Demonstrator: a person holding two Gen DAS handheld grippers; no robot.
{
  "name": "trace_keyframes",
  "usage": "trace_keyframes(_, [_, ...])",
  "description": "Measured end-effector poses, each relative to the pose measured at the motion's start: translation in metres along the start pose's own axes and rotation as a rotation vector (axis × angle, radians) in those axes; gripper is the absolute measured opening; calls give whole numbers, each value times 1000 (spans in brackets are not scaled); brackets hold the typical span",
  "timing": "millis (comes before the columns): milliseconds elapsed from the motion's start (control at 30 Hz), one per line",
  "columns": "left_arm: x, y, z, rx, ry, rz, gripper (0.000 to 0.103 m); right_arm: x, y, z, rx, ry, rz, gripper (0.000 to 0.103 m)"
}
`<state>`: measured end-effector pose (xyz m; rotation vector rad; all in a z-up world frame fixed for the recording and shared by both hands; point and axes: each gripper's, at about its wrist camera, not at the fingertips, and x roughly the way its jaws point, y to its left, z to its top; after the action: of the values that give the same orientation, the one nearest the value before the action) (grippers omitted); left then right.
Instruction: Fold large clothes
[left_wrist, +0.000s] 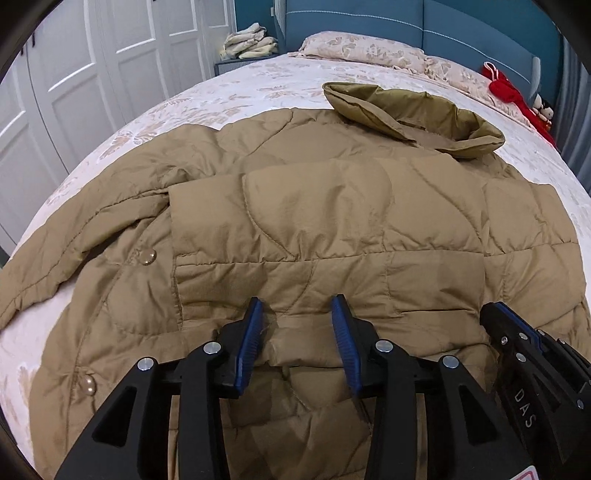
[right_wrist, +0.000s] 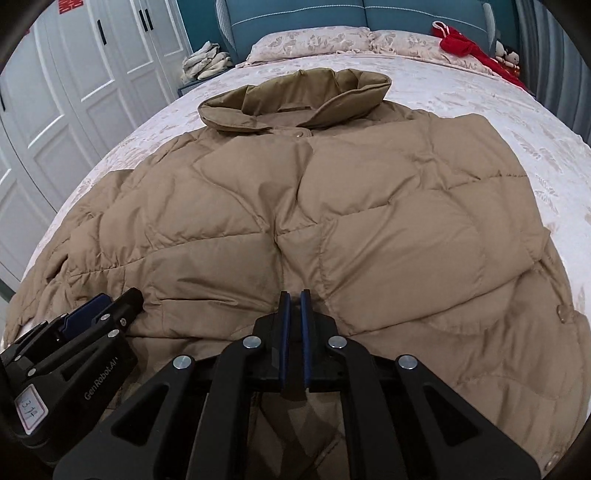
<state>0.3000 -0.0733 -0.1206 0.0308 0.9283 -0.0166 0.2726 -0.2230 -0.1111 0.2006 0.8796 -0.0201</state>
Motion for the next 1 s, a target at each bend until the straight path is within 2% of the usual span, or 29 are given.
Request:
trace_keyframes(167, [2, -4, -7, 6, -44, 21, 39, 4, 0, -4, -1, -31, -3, 3])
trace_keyframes(600, [3, -7, -14, 18, -91, 47, 40, 6, 6, -12, -21, -88, -28, 3])
trace_keyframes(767, [2, -4, -13, 4, -86, 23, 40, 6, 6, -13, -24, -95, -34, 2])
trace_keyframes(800, [1, -1, -13, -9, -84, 2, 41, 6, 6, -13, -22, -94, -31, 3])
trace_keyframes(867, [-10, 18, -10, -85, -68, -93, 45, 6, 5, -11, -13, -87, -23, 3])
trace_keyframes(933, [-26, 42, -8, -153, -48, -115, 46, 5, 4, -9, -6, -75, -17, 3])
trace_keyframes(967, [-38, 59, -9, -187, -45, -110, 52, 4, 3, -7, -4, -69, -16, 3])
trace_keyframes(1000, [-50, 80, -10, -226, -47, -82, 68, 1, 5, -4, -1, -54, -26, 4])
